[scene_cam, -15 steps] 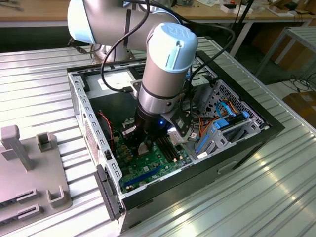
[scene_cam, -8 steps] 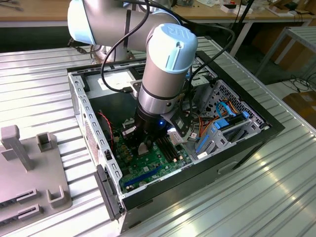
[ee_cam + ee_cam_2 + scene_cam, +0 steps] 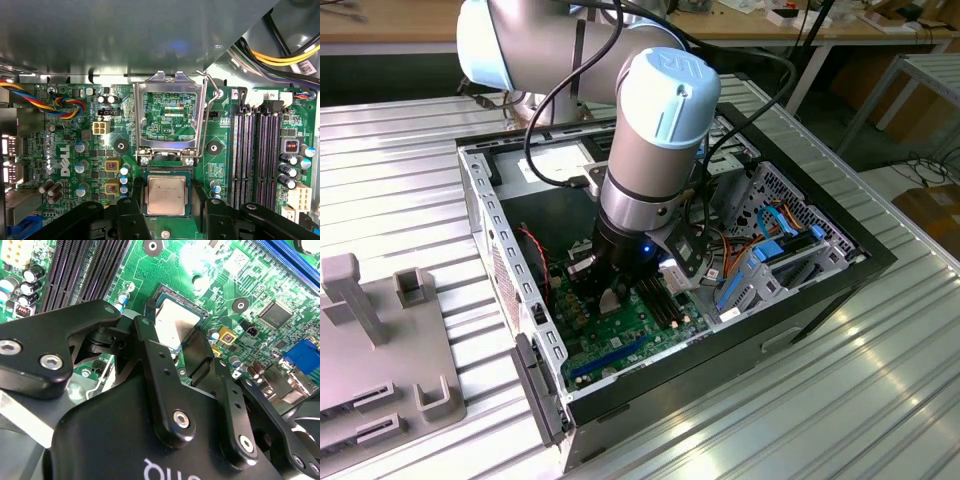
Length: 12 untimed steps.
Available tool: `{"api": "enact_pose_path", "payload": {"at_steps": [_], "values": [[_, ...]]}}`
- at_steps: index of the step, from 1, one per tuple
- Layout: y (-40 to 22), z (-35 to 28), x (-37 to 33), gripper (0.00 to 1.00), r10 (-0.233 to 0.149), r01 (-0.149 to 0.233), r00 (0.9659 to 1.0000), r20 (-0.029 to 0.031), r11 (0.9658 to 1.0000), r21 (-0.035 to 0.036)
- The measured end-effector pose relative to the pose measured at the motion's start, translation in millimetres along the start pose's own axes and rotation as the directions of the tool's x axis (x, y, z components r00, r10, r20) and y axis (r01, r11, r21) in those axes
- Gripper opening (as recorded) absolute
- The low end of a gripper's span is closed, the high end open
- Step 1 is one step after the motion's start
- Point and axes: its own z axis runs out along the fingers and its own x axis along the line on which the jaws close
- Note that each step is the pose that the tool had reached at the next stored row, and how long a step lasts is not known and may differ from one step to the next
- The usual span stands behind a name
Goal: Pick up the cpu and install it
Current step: 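Place the cpu into insertion slot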
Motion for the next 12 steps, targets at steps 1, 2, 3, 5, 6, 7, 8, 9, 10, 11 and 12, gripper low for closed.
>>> {"api": "enact_pose_path", "payload": {"at_steps": [1, 2, 3, 5, 6, 7, 8, 9, 10, 11, 12], "values": [[0.0, -0.5, 0.0, 0.47, 0.000, 0.000, 1.0000, 0.0001, 1.0000, -0.0002], [0.1, -1.7, 0.0, 0.47, 0.000, 0.000, 1.0000, 0.0004, 1.0000, -0.0011], [0.2, -2.7, 0.0, 0.47, 0.000, 0.000, 1.0000, 0.0003, 1.0000, -0.0010], [0.0, -3.2, 0.2, 0.47, 0.001, -0.001, 1.0000, 0.0001, 1.0000, -0.0002], [-0.2, -3.3, 0.1, 0.47, 0.001, -0.001, 1.0000, 0.0001, 1.0000, -0.0001], [-0.5, -3.4, 0.2, 0.47, 0.001, -0.001, 1.0000, 0.0000, 1.0000, 0.0002], [-0.6, -3.4, 0.1, 0.47, 0.001, -0.001, 1.0000, 0.0000, 1.0000, 0.0003], [-0.7, -3.4, 0.1, 0.47, 0.001, -0.001, 1.0000, -0.0001, 1.0000, 0.0012], [-0.8, -3.4, 0.1, 0.47, 0.002, -0.002, 1.0000, -0.0002, 1.0000, 0.0016], [-0.8, -3.4, 0.1, 0.47, 0.002, -0.002, 1.0000, -0.0001, 1.0000, 0.0017], [-0.8, -3.3, 0.1, 0.47, 0.002, -0.002, 1.0000, -0.0001, 1.0000, 0.0017]]}}
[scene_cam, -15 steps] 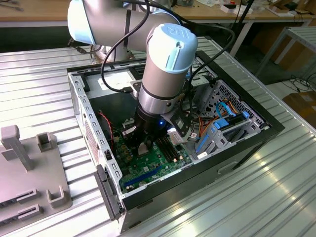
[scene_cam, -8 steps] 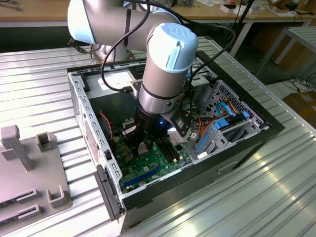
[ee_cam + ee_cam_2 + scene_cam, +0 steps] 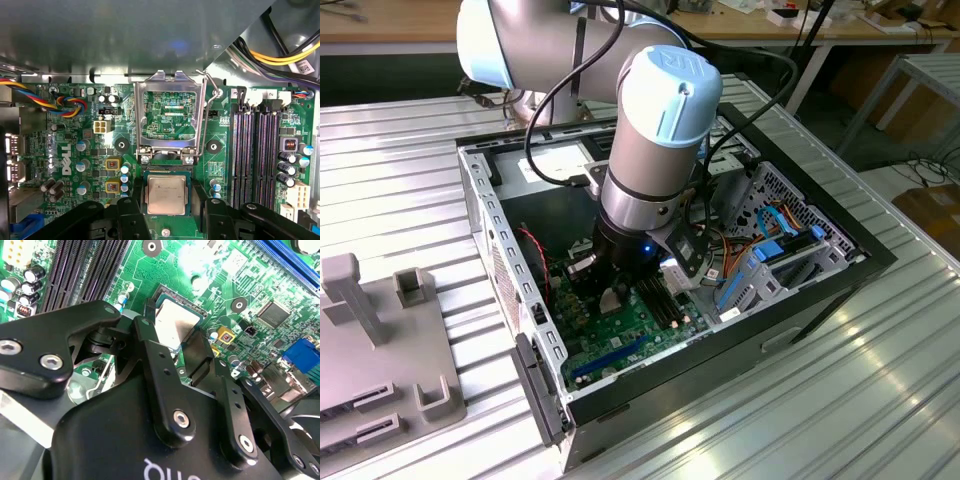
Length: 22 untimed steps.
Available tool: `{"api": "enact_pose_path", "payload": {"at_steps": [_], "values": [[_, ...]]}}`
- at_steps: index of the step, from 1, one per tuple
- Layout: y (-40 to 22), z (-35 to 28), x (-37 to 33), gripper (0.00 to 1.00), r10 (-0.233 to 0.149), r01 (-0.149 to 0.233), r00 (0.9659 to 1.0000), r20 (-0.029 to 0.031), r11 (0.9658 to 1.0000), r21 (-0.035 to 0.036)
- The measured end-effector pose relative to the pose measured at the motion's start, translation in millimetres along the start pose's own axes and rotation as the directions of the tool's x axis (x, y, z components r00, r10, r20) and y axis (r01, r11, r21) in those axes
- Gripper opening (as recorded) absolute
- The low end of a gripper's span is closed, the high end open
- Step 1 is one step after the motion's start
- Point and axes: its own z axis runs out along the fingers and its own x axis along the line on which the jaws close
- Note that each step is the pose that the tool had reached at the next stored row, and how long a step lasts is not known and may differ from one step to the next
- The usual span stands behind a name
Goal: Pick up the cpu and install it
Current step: 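Place the cpu into insertion slot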
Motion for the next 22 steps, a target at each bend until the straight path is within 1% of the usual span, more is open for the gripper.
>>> {"api": "enact_pose_path", "payload": {"at_steps": [6, 14, 22], "values": [[-0.1, 3.1, -0.2, 0.47, 0.003, -0.003, 1.0000, -0.0003, 1.0000, 0.0005], [1.3, 3.5, -0.4, 0.47, 0.006, -0.006, 1.0000, -0.0001, 1.0000, -0.0002], [1.3, 4.2, -0.4, 0.47, 0.006, -0.006, 1.0000, 0.0000, 1.0000, -0.0003]]}}
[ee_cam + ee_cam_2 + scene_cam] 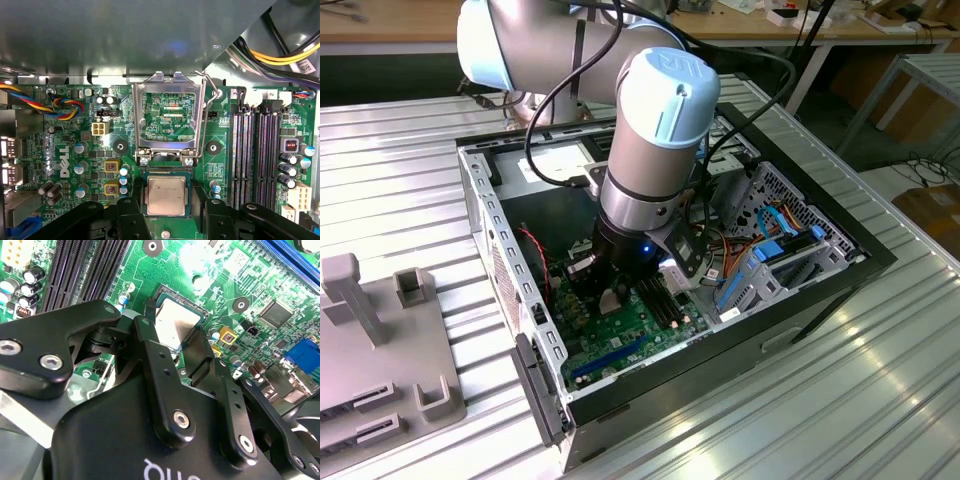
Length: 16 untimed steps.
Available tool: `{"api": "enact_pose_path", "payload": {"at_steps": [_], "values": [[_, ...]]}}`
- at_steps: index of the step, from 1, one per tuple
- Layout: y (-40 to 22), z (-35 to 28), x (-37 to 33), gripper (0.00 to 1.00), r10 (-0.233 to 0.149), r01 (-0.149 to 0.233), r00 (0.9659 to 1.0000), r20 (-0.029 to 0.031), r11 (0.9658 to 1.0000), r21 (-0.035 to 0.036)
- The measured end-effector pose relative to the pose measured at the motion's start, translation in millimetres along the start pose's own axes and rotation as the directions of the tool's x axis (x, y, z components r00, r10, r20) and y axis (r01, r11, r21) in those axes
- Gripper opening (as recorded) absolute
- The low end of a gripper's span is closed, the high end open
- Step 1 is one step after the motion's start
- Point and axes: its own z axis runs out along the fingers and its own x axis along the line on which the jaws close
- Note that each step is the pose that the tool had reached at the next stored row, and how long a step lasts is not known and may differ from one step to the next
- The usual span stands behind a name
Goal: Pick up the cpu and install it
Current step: 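Place the cpu into insertion slot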
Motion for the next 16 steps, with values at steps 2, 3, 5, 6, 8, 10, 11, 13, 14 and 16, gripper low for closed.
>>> {"api": "enact_pose_path", "payload": {"at_steps": [2, 3, 5, 6, 8, 10, 11, 13, 14, 16], "values": [[0.0, 0.1, 0.0, 0.47, 0.000, 0.000, 1.0000, -0.0001, 1.0000, 0.0002], [-0.1, 0.1, 0.0, 0.47, 0.000, 0.000, 1.0000, -0.0001, 1.0000, 0.0002], [-0.1, 0.2, 0.0, 0.47, 0.000, 0.000, 1.0000, -0.0001, 1.0000, 0.0002], [-0.1, 0.2, 0.0, 0.47, 0.000, 0.000, 1.0000, -0.0001, 1.0000, 0.0002], [0.0, 0.2, 0.0, 0.47, 0.000, 0.000, 1.0000, -0.0001, 1.0000, 0.0002], [0.0, 0.2, -0.1, 0.47, 0.000, 0.000, 1.0000, -0.0001, 1.0000, 0.0001], [0.0, 0.3, -0.2, 0.47, 0.000, 0.000, 1.0000, -0.0004, 1.0000, -0.0001], [0.0, 0.4, -0.6, 0.48, 0.000, 0.000, 1.0000, 0.0001, 1.0000, -0.0003], [0.1, 0.7, -1.4, 0.54, 0.000, 0.000, 1.0000, 0.0005, 1.0000, -0.0011], [0.0, 0.3, -1.4, 0.54, 0.000, 0.000, 1.0000, 0.0001, 1.0000, -0.0002]]}}
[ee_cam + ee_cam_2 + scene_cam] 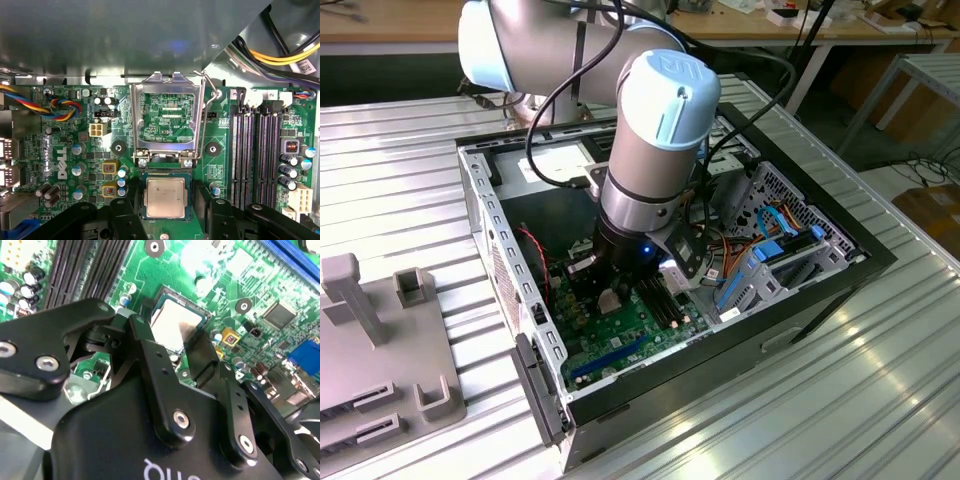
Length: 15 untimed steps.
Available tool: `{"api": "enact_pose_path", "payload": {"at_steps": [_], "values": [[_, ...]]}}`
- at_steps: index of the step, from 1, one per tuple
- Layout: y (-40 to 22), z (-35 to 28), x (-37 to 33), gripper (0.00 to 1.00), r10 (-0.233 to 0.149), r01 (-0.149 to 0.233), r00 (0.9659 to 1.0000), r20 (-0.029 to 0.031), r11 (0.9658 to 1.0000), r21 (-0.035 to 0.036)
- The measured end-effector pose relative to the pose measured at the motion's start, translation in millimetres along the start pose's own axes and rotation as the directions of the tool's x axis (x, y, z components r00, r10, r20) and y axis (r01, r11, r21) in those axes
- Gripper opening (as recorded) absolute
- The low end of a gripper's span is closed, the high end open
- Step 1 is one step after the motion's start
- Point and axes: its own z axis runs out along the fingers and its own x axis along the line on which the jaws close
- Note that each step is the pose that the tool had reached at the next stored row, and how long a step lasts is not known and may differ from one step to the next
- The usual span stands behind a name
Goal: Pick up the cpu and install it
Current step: 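Place the cpu into insertion slot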
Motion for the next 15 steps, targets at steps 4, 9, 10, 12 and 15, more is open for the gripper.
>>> {"api": "enact_pose_path", "payload": {"at_steps": [4, 9, 10, 12, 15], "values": [[-0.1, -0.1, 0.0, 0.54, 0.000, 0.000, 1.0000, -0.0001, 1.0000, 0.0003], [-0.2, -4.6, 0.1, 0.54, 0.000, 0.000, 1.0000, -0.0002, 1.0000, 0.0003], [-0.2, -6.0, 0.2, 0.54, 0.000, 0.000, 1.0000, -0.0002, 1.0000, 0.0003], [-0.1, -6.1, 0.1, 0.54, 0.000, 0.000, 1.0000, -0.0002, 1.0000, 0.0001], [-1.2, -6.1, 0.1, 0.54, 0.000, 0.000, 1.0000, -0.0003, 1.0000, 0.0004]]}}
